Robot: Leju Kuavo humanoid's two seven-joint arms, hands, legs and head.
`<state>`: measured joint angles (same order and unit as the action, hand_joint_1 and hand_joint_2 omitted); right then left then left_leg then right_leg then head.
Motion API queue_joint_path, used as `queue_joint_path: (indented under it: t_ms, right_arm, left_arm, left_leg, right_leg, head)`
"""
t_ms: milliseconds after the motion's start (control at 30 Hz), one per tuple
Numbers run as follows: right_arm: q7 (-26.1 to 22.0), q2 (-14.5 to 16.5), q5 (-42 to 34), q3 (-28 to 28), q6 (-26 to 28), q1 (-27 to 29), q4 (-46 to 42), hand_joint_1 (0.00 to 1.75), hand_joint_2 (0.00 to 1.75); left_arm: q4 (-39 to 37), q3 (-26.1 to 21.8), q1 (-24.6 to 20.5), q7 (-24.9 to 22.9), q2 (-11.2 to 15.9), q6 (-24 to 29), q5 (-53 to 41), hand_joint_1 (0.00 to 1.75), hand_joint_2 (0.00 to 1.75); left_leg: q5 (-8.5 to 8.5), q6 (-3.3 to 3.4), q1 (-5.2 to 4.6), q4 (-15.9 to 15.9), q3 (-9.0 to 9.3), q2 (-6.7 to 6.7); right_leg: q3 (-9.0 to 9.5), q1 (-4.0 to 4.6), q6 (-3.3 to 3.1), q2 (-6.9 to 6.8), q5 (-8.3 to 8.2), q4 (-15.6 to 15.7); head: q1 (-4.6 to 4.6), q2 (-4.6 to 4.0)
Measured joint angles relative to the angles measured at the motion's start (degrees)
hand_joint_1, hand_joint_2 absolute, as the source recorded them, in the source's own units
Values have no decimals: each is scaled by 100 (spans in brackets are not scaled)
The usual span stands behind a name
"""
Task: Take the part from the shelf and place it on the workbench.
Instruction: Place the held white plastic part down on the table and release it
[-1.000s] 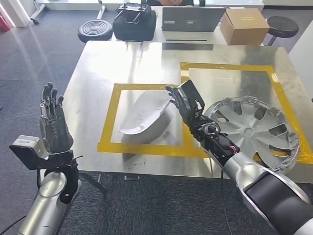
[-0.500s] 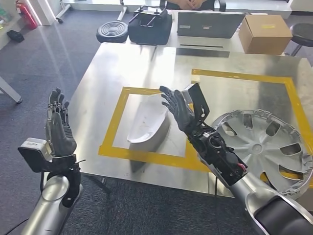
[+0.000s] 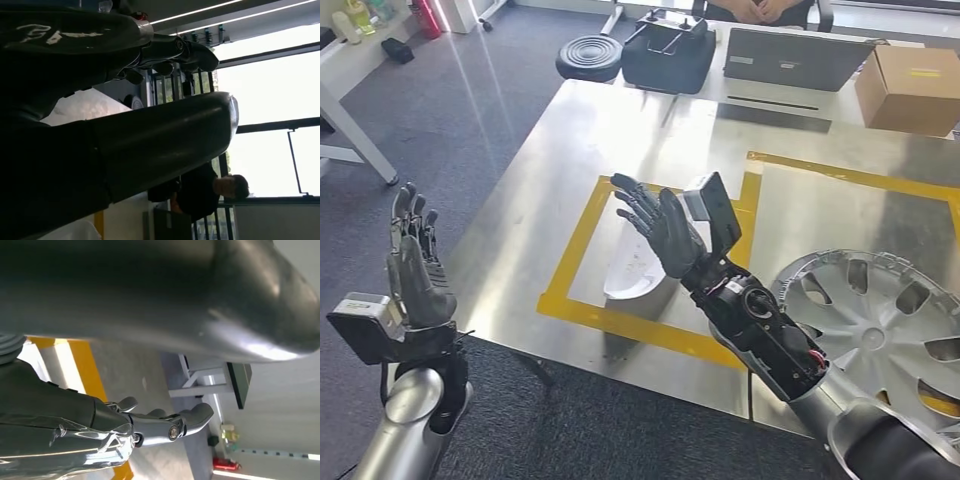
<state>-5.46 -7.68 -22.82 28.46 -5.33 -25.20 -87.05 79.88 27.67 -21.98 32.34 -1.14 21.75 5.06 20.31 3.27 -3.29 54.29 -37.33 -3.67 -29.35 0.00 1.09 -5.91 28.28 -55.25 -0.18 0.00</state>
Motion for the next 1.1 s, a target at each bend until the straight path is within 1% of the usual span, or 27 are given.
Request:
queue_joint_path:
  t_ms: [33, 67, 100, 133, 167, 200, 233, 267, 333, 367, 400, 433, 467, 500, 533, 600, 667, 700, 733, 767, 800, 833, 900, 933, 967, 1033, 1100]
  right_arm:
    - [5, -12, -1, 7, 0, 8, -74, 0, 0]
    - [8, -29, -2, 9, 0, 9, -148, 0, 0]
    - [12, -47, -4, 10, 0, 11, -211, 0, 0]
    - [21, -67, -8, 14, 0, 21, -260, 0, 0]
    - [33, -84, -14, 19, -1, 38, -299, 0, 0]
    - [45, -100, -22, 23, -3, 57, -332, 0, 0]
    - [55, -117, -33, 27, -5, 73, -365, 0, 0]
    - [59, -131, -44, 29, -7, 80, -398, 0, 0]
    - [63, -153, -57, 31, -8, 82, -467, 0, 0]
    - [64, -165, -60, 31, -11, 83, -497, 0, 0]
    - [66, -176, -62, 33, -21, 84, -528, 0, 0]
    - [64, -185, -67, 35, -36, 93, -557, 0, 0]
    - [62, -189, -74, 43, -62, 103, -588, 0, 0]
    - [58, -190, -80, 51, -87, 110, -634, 0, 0]
    - [53, -192, -85, 59, -107, 114, -686, 0, 0]
    - [50, -198, -93, 71, -133, 103, -820, 0, 0]
    - [61, -209, -99, 78, -151, 104, -950, 0, 0]
    - [71, -218, -100, 82, -158, 110, -1012, 0, 0]
    - [79, -228, -101, 84, -163, 116, -1071, 0, 0]
    - [86, -237, -102, 85, -167, 120, -1131, 0, 0]
    - [92, -244, -103, 86, -169, 120, -1191, 0, 0]
    - [96, -249, -103, 86, -172, 119, -1246, 0, 0]
    - [100, -258, -104, 85, -173, 116, -1341, 0, 0]
    - [101, -265, -104, 86, -173, 117, -1379, 0, 0]
    - [102, -271, -105, 87, -173, 118, -1410, 0, 0]
    - [110, -283, -107, 89, -173, 119, -1464, 0, 0]
    - [130, -310, -116, 85, -170, 118, -1522, 0, 0]
  left_arm:
    - [15, 0, 2, -4, 2, 2, -5, 0, 0]
    - [29, 0, -1, -9, 2, 3, -11, 0, 0]
    - [40, 0, -5, -13, 0, 4, -17, 0, 0]
    - [44, 0, -6, -20, -4, 2, -22, 0, 0]
    - [45, 0, -6, -27, -9, 0, -24, 0, 0]
    - [45, 0, 1, -35, -12, -2, -25, 0, 0]
    - [45, 0, 9, -45, -15, -4, -25, 0, 0]
    - [45, 0, 15, -50, -15, -5, -25, 0, 0]
    - [45, 0, 19, -56, -16, -5, -25, 0, 0]
    - [45, 0, 17, -56, -16, -5, -25, 0, 0]
    - [47, 0, 15, -55, -17, -5, -25, 0, 0]
    - [51, 0, 16, -50, -18, -5, -25, 0, 0]
    - [59, 0, 24, -37, -17, 2, -34, 0, 0]
    - [74, 0, 39, -15, -14, 21, -60, 0, 0]
    - [99, 0, 57, 9, -9, 52, -99, 0, 0]
    - [176, 0, 69, 44, 5, 112, -199, 0, 0]
    - [251, 0, 72, 34, 10, 128, -261, 0, 0]
    - [278, 0, 86, 22, 10, 125, -274, 0, 0]
    - [299, 0, 105, 12, 12, 120, -280, 0, 0]
    - [316, 0, 119, 4, 15, 116, -283, 0, 0]
    - [337, 0, 128, 1, 18, 111, -283, 0, 0]
    - [361, 0, 130, 0, 21, 110, -284, 0, 0]
    - [414, 0, 117, -4, 20, 109, -285, 0, 0]
    - [436, 0, 110, -5, 19, 109, -285, 0, 0]
    - [451, 0, 105, -8, 20, 109, -285, 0, 0]
    - [475, 0, 109, -14, 23, 105, -285, 0, 0]
    - [508, 0, 112, -29, 21, 87, -289, 0, 0]
  left_leg:
    - [-6, -5, 27, -46, 36, 69]
    - [-11, -5, 63, -94, 83, 133]
    - [-14, -4, 102, -137, 134, 196]
    - [-9, 0, 124, -153, 170, 263]
    - [0, 8, 140, -152, 191, 337]
    - [10, 8, 151, -149, 206, 418]
    - [22, 1, 162, -141, 219, 504]
    - [36, -17, 178, -126, 231, 594]
    - [89, -82, 225, -62, 252, 767]
    - [117, -121, 243, -10, 242, 844]
    - [137, -157, 260, 46, 210, 916]
    - [140, -191, 275, 88, 166, 977]
    - [128, -221, 286, 111, 124, 1040]
    - [115, -249, 296, 120, 89, 1104]
    - [125, -279, 299, 141, 67, 1090]
    - [284, -342, 286, 430, -78, 844]
    - [595, -394, 296, 1152, -450, 526]
    - [719, -406, 311, 1540, -669, 461]
    - [762, -408, 321, 1791, -825, 430]
    - [700, -399, 326, 1824, -871, 416]
    - [541, -379, 324, 1615, -784, 398]
    - [326, -346, 313, 1218, -586, 350]
    - [60, -270, 240, 425, -173, 124]
    - [25, -237, 200, 209, -62, 48]
    - [48, -215, 164, 124, -26, 20]
    - [53, -183, 167, 77, -6, 143]
    - [54, -137, 206, 10, 69, 255]
  right_leg:
    - [7, 4, 11, 30, 46, -19]
    - [-25, -1, 22, 134, 133, -127]
    - [-121, -8, 33, 282, 263, -369]
    - [-293, -24, 47, 443, 423, -738]
    - [-505, -37, 74, 532, 579, -1163]
    - [-710, -51, 105, 569, 674, -1521]
    - [-848, -68, 137, 581, 668, -1704]
    - [-879, -89, 167, 584, 540, -1654]
    - [-658, -148, 233, 666, 46, -966]
    - [-508, -178, 261, 794, -139, -592]
    - [-374, -200, 266, 913, -228, -300]
    - [-304, -206, 252, 1011, -236, -158]
    - [-271, -192, 220, 1039, -201, -127]
    - [-246, -184, 178, 989, -189, -105]
    - [-236, -177, 140, 931, -197, -101]
    - [-193, -178, 63, 800, -200, -73]
    - [-169, -158, 3, 661, -182, -63]
    - [-161, -148, -17, 587, -168, -63]
    - [-150, -140, -29, 512, -154, -63]
    - [-133, -135, -37, 439, -137, -63]
    - [-109, -130, -40, 371, -116, -63]
    - [-77, -126, -38, 308, -91, -61]
    - [-22, -103, -16, 197, -37, -53]
    - [-4, -91, 3, 148, -14, -43]
    - [10, -77, 27, 99, 5, -31]
    - [37, -76, 81, 28, 51, -9]
    - [-30, -94, 114, 202, 218, -227]
  head:
    - [2, 0]
    - [3, 0]
    - [15, 0]
    - [28, 0]
    - [43, 0]
    - [58, 0]
    - [65, 0]
    - [68, 0]
    - [84, 0]
    - [100, 0]
    - [117, 0]
    - [125, 0]
    - [129, 0]
    - [131, 0]
    - [130, 0]
    - [85, 0]
    - [22, 0]
    - [11, 0]
    - [6, 0]
    - [0, 0]
    - [-5, 0]
    - [-11, 0]
    - [-22, 0]
    - [-27, 0]
    - [-29, 0]
    - [-29, 0]
    - [-10, 0]
